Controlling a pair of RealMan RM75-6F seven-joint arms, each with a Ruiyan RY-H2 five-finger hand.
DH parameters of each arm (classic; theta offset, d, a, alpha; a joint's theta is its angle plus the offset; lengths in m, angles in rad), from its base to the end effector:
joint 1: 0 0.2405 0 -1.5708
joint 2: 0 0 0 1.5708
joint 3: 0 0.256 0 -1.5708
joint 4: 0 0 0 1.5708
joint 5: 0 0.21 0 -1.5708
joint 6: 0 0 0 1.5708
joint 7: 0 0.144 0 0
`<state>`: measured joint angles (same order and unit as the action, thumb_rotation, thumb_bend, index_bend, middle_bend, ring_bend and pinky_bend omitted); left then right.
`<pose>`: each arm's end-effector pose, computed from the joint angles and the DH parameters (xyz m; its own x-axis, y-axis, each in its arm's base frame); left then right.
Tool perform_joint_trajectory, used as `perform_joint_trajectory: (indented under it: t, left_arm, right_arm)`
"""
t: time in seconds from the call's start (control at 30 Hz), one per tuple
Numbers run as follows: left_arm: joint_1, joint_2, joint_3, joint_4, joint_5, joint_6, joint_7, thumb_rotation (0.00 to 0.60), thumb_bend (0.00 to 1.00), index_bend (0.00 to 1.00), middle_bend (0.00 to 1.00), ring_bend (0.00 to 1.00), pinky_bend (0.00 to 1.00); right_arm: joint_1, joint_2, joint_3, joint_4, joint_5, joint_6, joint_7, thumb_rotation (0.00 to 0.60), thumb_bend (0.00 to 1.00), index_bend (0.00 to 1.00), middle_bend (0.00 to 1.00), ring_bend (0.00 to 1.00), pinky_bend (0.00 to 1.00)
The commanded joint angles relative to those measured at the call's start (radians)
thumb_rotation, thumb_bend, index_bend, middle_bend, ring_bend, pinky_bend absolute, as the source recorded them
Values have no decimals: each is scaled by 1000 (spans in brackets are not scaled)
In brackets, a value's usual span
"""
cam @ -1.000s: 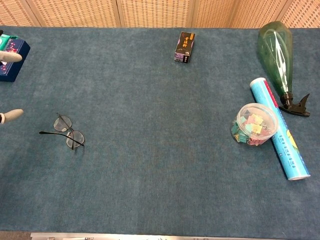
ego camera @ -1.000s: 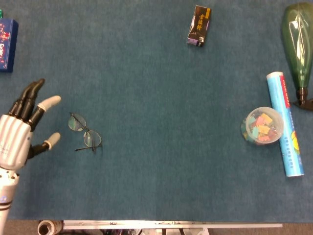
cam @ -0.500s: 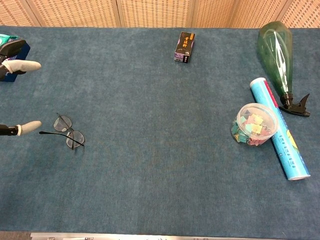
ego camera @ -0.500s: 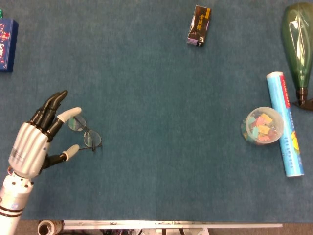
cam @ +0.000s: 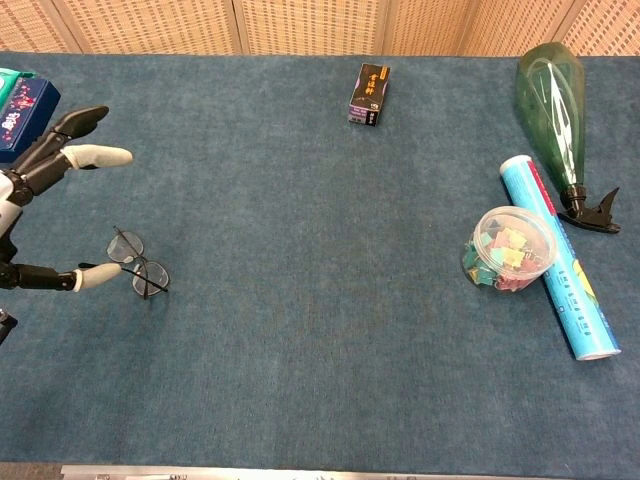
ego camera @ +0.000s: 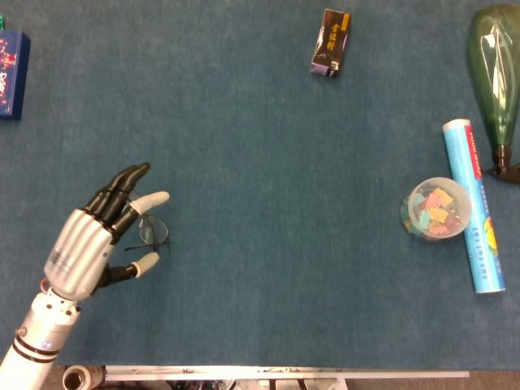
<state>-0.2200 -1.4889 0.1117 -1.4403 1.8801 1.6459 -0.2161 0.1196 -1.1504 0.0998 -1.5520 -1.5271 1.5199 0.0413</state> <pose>-0.2247 0.1663 0.0436 0.0070 0.1075 0.9942 0.8640 -0.5011 0.0481 -0.3036 -0.2023 0.1650 0.3761 0.0963 0.9216 -0.9213 -0.0671 0.3830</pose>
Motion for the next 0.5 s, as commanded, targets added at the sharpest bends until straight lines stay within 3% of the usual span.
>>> perform_joint_trajectory:
  t: [0.03,0.5]
  left_arm:
    - [-7,-12,0,9,-2,-16,1,600,40,190,0,43,198]
    - [-29,-50,-37,70,-59,-59,-21,600,41,189,0,43,198]
  right_arm:
    - [0,0,0,1,0,0,1,600,214,220,296,364,466]
    - [-2,0,1,-1,1,1,2,600,214,220,296,364,466]
